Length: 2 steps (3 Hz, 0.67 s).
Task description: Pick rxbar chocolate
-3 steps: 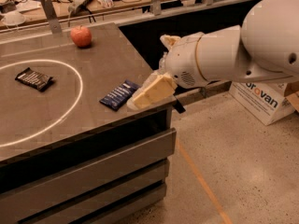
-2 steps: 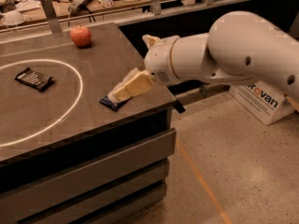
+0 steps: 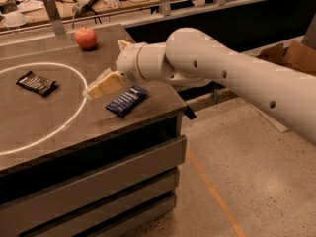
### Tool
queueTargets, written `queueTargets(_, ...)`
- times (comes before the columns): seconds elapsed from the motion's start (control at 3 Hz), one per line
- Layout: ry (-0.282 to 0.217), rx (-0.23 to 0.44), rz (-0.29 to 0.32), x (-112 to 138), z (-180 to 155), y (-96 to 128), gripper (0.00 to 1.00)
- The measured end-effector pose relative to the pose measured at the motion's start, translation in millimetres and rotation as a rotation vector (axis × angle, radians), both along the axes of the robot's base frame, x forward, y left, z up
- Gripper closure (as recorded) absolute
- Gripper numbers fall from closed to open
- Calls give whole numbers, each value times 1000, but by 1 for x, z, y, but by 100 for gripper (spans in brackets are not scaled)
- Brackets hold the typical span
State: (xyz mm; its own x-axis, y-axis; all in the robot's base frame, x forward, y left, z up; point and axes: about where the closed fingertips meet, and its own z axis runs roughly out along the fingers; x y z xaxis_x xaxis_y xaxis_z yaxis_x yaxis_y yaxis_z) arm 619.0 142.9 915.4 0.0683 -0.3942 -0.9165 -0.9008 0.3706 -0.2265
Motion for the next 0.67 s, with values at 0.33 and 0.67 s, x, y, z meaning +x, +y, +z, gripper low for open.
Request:
queueTargets(0.33, 22, -1, 47, 17, -11, 48, 0)
queueTargets(0.67, 23, 2, 50, 16, -10, 49, 0)
